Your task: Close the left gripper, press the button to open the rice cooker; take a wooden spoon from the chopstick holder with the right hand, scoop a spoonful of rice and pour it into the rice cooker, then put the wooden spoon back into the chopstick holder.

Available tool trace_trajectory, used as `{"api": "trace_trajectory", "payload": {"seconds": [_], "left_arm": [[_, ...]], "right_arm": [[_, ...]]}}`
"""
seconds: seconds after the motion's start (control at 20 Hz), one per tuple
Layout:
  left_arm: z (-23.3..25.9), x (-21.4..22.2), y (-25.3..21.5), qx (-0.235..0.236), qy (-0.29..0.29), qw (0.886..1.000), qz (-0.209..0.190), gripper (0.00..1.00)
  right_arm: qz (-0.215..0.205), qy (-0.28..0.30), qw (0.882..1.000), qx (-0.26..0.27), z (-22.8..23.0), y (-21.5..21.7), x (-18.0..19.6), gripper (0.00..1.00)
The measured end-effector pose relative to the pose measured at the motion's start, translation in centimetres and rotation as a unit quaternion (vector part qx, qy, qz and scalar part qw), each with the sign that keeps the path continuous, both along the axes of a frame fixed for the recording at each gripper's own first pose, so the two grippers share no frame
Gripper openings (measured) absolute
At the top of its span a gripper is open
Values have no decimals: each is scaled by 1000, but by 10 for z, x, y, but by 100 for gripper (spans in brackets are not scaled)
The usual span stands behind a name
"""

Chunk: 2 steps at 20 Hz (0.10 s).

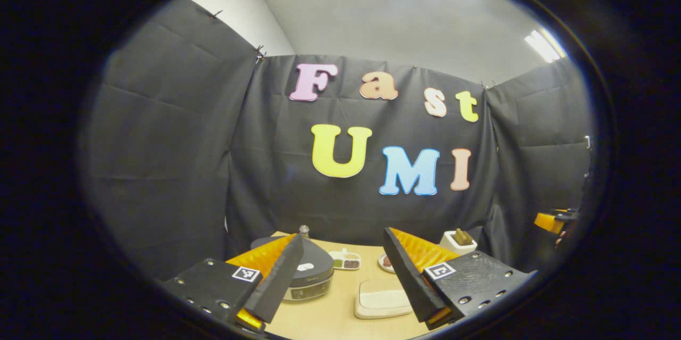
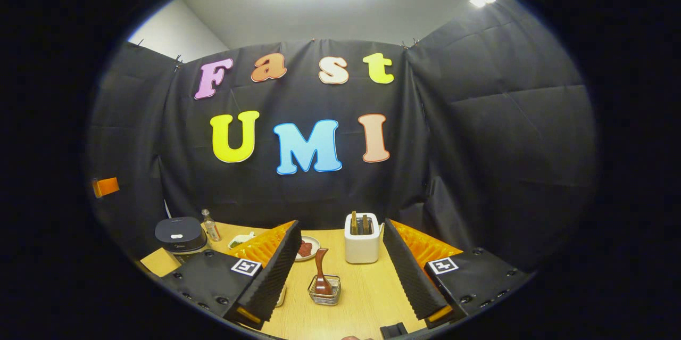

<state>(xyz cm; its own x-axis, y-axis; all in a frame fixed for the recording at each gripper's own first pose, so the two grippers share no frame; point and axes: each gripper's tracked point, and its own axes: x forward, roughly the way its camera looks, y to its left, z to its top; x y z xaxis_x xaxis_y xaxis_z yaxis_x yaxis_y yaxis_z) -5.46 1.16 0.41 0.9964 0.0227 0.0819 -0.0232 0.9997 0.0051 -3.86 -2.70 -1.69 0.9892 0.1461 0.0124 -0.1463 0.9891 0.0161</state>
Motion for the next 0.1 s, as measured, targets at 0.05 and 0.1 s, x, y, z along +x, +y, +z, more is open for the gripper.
{"api": "trace_trajectory", "payload": {"seconds": [0.05, 0.1], "left_arm": [[0, 2, 2, -5, -1, 1000, -3, 99], [0, 4, 4, -8, 1, 1000, -5, 99]], "right_arm": [[-2, 1, 1000, 4, 1, 0, -1, 98], [-4, 5, 1000, 5, 0, 1, -3, 98]]}}
